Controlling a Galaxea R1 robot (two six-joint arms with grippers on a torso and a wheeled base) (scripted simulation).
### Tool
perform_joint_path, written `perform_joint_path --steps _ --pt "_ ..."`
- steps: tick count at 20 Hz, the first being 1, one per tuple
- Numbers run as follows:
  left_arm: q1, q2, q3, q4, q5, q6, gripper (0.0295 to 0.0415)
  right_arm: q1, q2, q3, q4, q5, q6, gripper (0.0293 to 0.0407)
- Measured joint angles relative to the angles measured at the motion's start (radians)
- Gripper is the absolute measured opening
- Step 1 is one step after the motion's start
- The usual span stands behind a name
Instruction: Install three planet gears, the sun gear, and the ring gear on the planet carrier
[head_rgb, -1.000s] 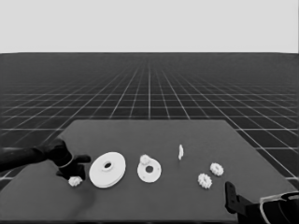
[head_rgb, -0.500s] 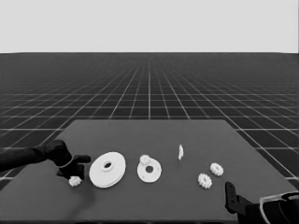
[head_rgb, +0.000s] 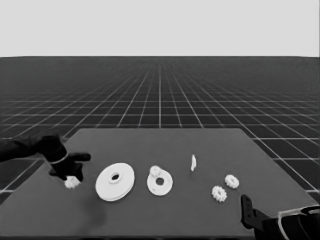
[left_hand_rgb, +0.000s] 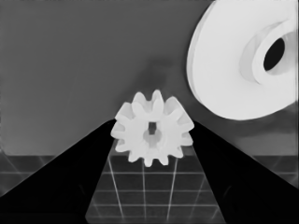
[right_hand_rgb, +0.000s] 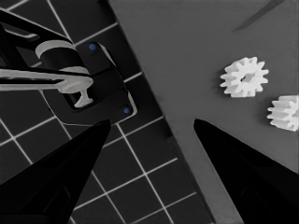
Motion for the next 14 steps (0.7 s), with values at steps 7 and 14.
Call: perform_joint_path --steps 7,14 --pt "-0.008 0.808 -0.073 0.047 0.139 -0.729 0.0313 0.0 0.0 0.0 0.0 0.0 0.0 0.0385" --pt "0.107 0.901 -0.239 0.156 0.118 -0.658 0.0312 0.0 0.0 0.0 0.0 0.0 0.0 0.0385"
